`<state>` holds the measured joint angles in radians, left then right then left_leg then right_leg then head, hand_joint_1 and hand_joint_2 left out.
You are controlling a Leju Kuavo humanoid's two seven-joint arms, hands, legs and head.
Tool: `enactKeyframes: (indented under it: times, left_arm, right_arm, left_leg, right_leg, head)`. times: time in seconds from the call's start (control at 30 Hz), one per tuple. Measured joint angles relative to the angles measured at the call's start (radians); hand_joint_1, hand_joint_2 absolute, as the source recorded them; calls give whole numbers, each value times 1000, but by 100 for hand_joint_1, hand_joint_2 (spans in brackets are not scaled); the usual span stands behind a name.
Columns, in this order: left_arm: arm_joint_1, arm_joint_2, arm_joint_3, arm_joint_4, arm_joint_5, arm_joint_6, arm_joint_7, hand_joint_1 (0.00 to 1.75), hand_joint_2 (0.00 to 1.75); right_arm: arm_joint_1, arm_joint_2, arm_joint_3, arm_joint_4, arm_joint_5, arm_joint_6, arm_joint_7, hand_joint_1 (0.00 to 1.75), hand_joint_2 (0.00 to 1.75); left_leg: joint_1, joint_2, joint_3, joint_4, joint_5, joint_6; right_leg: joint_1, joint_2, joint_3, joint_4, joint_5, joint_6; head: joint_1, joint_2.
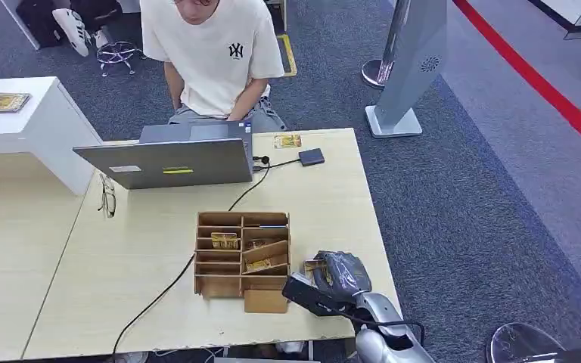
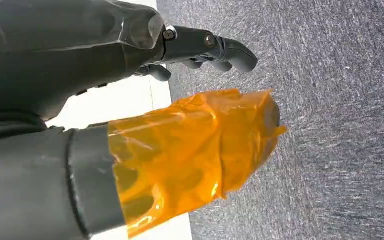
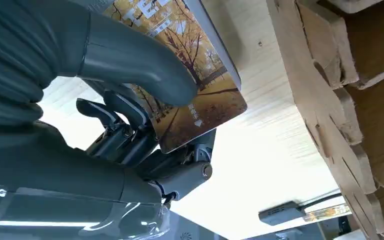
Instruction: Pass the card to the sensor for recognition and then transmit it.
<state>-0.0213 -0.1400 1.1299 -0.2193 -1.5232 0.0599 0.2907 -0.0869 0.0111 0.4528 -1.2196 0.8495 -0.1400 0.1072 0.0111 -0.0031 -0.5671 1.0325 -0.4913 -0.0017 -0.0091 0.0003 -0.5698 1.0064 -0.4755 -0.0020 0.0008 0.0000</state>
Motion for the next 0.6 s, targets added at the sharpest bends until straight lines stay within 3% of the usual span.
enactKeyframes:
  times: [0.6]
  left_arm:
    - [0, 0, 0, 0, -2, 0, 0, 0, 0]
  right_arm:
    - [-2, 0, 0, 3, 0, 1, 0, 175, 175]
  left_leg:
    - [0, 0, 0, 0, 0, 0]
  right_leg:
    - [0, 0, 0, 0, 0, 0]
  head:
    - [0, 0]
